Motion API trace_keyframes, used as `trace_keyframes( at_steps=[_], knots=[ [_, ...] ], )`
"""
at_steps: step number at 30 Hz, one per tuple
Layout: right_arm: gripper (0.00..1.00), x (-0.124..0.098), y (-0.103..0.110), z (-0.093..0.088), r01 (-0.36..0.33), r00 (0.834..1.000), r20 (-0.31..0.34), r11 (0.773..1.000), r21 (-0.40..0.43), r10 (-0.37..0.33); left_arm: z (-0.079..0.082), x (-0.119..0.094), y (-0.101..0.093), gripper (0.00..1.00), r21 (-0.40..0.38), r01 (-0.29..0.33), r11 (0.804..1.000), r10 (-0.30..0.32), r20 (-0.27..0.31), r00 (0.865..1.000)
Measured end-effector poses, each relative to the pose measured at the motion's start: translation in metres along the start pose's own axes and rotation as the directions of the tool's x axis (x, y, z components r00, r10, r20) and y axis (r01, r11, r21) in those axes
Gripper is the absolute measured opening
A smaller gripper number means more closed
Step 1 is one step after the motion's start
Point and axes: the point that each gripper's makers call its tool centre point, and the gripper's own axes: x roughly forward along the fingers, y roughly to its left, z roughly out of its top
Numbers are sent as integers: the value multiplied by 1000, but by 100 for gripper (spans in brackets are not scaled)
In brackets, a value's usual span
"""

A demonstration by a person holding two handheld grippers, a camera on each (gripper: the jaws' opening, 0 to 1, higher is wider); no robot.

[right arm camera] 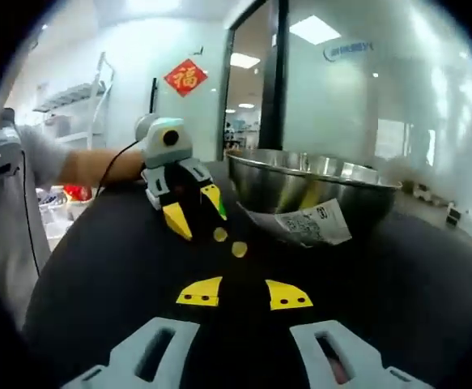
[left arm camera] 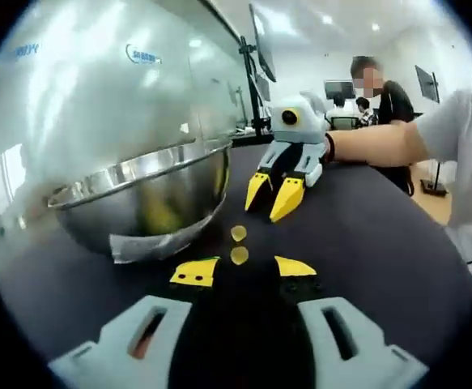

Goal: Pick candy and put bowl

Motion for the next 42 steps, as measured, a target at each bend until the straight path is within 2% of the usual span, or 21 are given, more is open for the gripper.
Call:
trace_keyframes(
  at_steps=[4, 7, 9, 11, 13, 24, 27, 29, 30, 32, 33, 34, 35, 36, 37, 38, 40, 42],
  knots=[
    [14, 17, 3, 6, -18, 1000, 2, 1000, -6, 18, 1, 9, 2, 16, -17, 11, 1000, -11, 0, 1000],
    [14, 30, 6, 13, -13, 999, 31, 998, -58, 15, 2, 11, 0, 15, -4, 22, 1000, -21, 12, 1000],
    [7, 35, 13, 15, -37, 999, 33, 997, -73, 40, 2, 10, -3, 12, 9, 34, 999, -34, 17, 999],
    [4, 38, 14, 16, -29, 999, 37, 995, -95, 32, 2, 10, -5, 8, 13, 45, 999, -45, 21, 999],
    [4, 36, 14, 15, -29, 999, 41, 995, -97, 33, 2, 10, -9, 4, 13, 57, 998, -57, 20, 998],
    [4, 35, 14, 16, -12, 999, 51, 994, -113, 18, 2, 8, -10, 3, 23, 58, 998, -59, 27, 998],
    [4, 20, 22, 19, 2, 998, 64, 992, -126, 6, 4, 5, -11, 3, 51, 29, 998, -30, 33, 999],
    [4, 7, 37, 36, -33, 987, 157, 996, -84, 46, 12, -3, -7, 3, 95, -30, 995, 24, 61, 998],
    [4, -1, 40, 43, -41, 981, 185, 995, -93, 57, 22, -9, -10, 3, 91, -23, 996, 13, 100, 995],
    [4, -16, 39, 61, -15, 968, 247, 992, -122, 45, 52, -24, -14, 3, 77, -34, 996, 18, 198, 980],
    [4, -27, 31, 79, 22, 950, 313, 995, -95, 9, 71, -32, -9, 3, 99, -62, 993, 35, 256, 966],
    [4, -38, 23, 97, 41, 926, 378, 997, -64, -13, 92, -39, -2, 3, 100, -104, 990, 67, 316, 946],
    [4, -50, 9, 119, 84, 892, 447, 996, -20, -66, 107, -45, 9, 3, 71, -139, 988, 105, 351, 931],
    [4, -54, -11, 127, 161, 884, 445, 987, -6, -141, 121, -48, 26, 3, 45, -187, 981, 160, 351, 923],
    [4, -55, -26, 130, 225, 887, 416, 974, -12, -200, 126, -47, 39, 3, 34, -211, 977, 187, 340, 922],
    [4, -53, -42, 132, 276, 885, 390, 961, 3, -256, 128, -44, 48, 3, 28, -224, 974, 204, 320, 925],
    [4, -50, -68, 133, 363, 866, 350, 930, 51, -357, 125, -39, 72, 3, 10, -274, 962, 260, 284, 923],
    [5, -46, -73, 138, 361, 863, 359, 931, 53, -355, 124, -34, 82, 3, -8, -287, 958, 278, 267, 922]
  ],
)
